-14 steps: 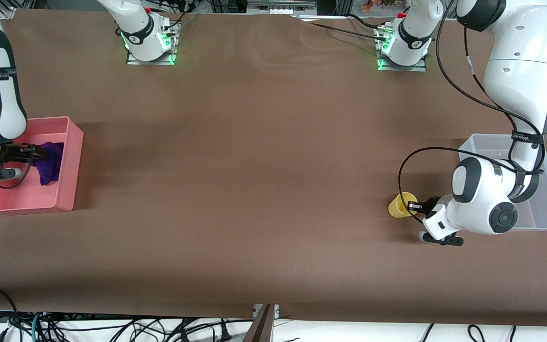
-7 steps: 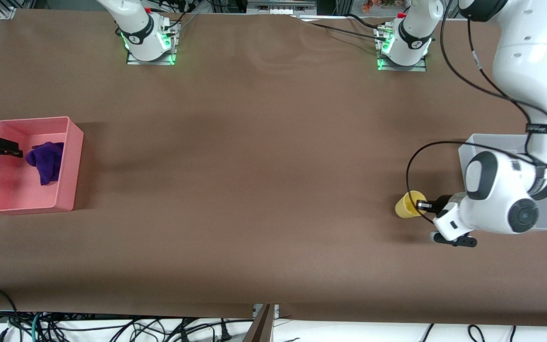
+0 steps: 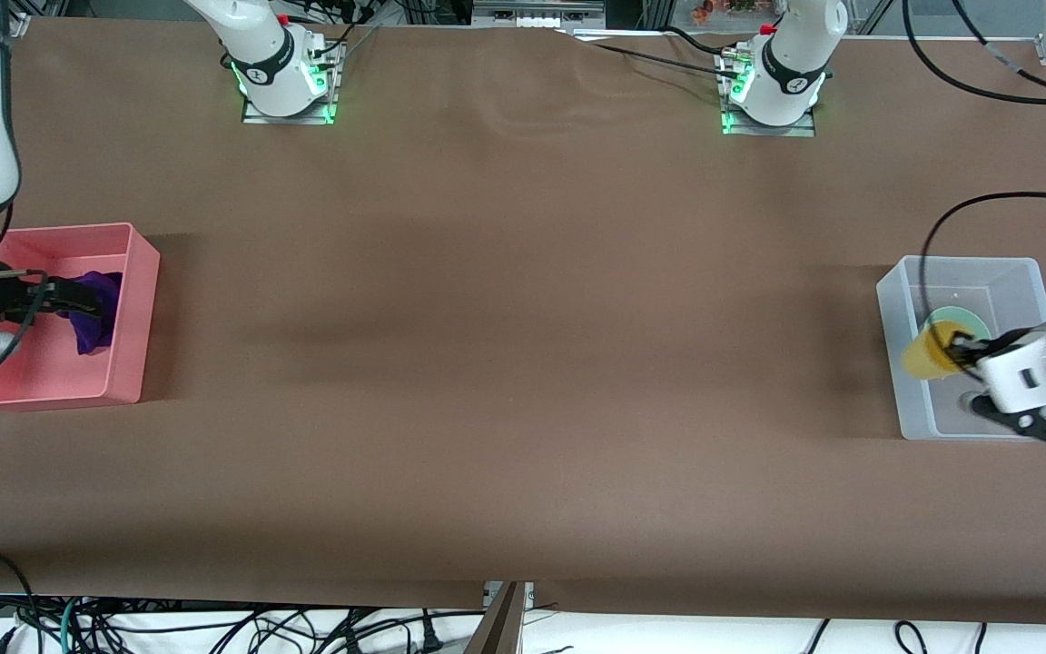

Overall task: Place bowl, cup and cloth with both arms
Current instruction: 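Carry the yellow cup with the left gripper into the clear bin, then set the cup in the green bowl and open the left gripper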

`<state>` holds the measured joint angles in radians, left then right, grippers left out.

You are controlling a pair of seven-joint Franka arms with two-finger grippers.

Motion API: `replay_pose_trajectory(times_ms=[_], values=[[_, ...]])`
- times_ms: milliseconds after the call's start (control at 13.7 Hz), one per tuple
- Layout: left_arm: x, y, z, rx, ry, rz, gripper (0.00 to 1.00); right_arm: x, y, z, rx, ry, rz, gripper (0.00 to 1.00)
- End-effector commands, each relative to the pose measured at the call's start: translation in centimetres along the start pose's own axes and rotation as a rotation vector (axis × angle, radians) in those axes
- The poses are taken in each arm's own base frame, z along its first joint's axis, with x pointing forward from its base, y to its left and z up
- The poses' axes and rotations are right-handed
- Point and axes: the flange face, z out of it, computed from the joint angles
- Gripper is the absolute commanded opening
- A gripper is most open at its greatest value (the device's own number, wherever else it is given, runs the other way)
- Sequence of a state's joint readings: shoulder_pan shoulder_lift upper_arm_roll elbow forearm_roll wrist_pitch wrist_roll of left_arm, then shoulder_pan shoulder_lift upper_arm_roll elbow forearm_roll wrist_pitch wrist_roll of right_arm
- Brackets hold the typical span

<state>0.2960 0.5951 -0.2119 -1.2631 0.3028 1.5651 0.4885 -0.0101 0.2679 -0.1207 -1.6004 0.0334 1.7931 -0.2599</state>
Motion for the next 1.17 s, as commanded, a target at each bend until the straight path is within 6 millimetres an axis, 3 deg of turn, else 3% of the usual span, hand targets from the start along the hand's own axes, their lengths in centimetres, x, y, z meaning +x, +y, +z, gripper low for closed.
replay_pose_trajectory(times_ms=[0, 146, 291, 583, 874, 1092], values=[[-2.6, -3.7, 3.5, -0.012, -0.063, 0.039, 0.00, -0.6, -4.5, -3.2, 0.004, 0.026, 0.040, 0.99], [-3.8, -6.2, 7.4, -0.061, -0.092, 0.022, 0.00, -1.6, -7.0, -5.7, -0.012, 0.041, 0.038, 1.00], [-4.5, -7.2, 9.9, -0.087, -0.100, 0.040, 0.00, -2.4, -8.2, -7.1, -0.010, 0.043, 0.026, 1.00], [-6.3, -8.8, 14.0, -0.133, -0.110, 0.055, 0.00, -3.7, -8.6, -8.8, -0.056, 0.026, 0.000, 1.00], [-7.6, -10.0, 18.2, -0.134, -0.062, 0.110, 0.00, -3.6, -8.5, -12.3, -0.089, 0.094, -0.006, 1.00], [-8.1, -10.1, 19.2, -0.141, -0.056, 0.117, 0.00, -3.8, -8.2, -13.4, -0.092, 0.120, 0.002, 1.00]])
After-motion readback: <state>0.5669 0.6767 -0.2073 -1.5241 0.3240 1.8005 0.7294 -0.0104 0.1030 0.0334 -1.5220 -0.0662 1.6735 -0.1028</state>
